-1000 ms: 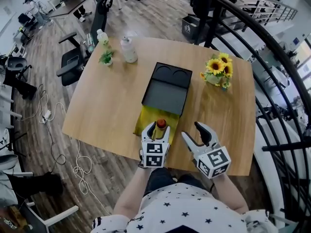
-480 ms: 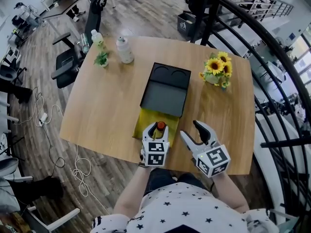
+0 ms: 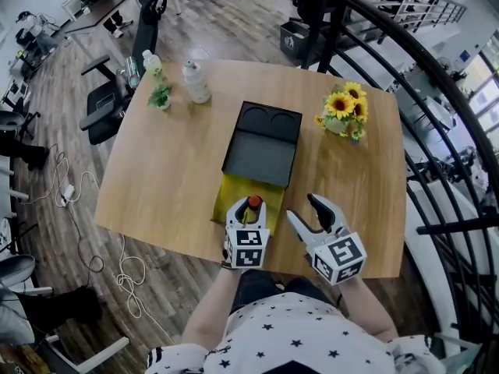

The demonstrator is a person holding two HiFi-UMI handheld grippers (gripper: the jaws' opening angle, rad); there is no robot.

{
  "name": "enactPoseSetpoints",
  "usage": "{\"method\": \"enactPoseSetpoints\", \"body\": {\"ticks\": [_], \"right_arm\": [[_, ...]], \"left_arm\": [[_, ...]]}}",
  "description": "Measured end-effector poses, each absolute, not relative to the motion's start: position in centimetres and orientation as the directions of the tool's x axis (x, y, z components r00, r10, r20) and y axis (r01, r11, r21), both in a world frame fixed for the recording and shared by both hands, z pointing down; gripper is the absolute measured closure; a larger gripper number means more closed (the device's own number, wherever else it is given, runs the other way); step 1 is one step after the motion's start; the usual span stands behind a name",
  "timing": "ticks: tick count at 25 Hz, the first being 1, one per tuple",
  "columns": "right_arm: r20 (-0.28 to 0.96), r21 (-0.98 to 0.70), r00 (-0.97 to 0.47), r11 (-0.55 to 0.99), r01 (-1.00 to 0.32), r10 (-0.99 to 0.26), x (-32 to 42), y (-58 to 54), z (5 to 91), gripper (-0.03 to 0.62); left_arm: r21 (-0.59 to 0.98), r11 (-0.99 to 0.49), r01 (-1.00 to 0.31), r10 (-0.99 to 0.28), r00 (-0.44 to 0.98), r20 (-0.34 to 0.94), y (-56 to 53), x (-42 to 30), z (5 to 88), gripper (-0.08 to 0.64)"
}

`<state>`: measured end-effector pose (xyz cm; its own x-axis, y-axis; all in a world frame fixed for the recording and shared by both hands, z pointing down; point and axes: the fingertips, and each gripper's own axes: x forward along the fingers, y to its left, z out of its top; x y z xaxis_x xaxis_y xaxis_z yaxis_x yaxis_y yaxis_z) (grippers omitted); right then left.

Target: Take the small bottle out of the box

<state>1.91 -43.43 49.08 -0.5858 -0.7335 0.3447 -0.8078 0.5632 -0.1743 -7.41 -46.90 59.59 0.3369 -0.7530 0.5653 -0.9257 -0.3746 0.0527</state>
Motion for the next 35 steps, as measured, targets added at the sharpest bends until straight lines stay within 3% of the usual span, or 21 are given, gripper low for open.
{"method": "enactPoseSetpoints", "body": {"ticks": [35], "right_arm": [[0.256,-0.123,-0.607,0.597,-0.793,-0.753,4.8,-30.6,47.1,0.368]], "left_arm": [[0.048,-0.291,-0.955,-0.888,0.289,0.357,-34.7,-6.4,49.8,0.422]]}}
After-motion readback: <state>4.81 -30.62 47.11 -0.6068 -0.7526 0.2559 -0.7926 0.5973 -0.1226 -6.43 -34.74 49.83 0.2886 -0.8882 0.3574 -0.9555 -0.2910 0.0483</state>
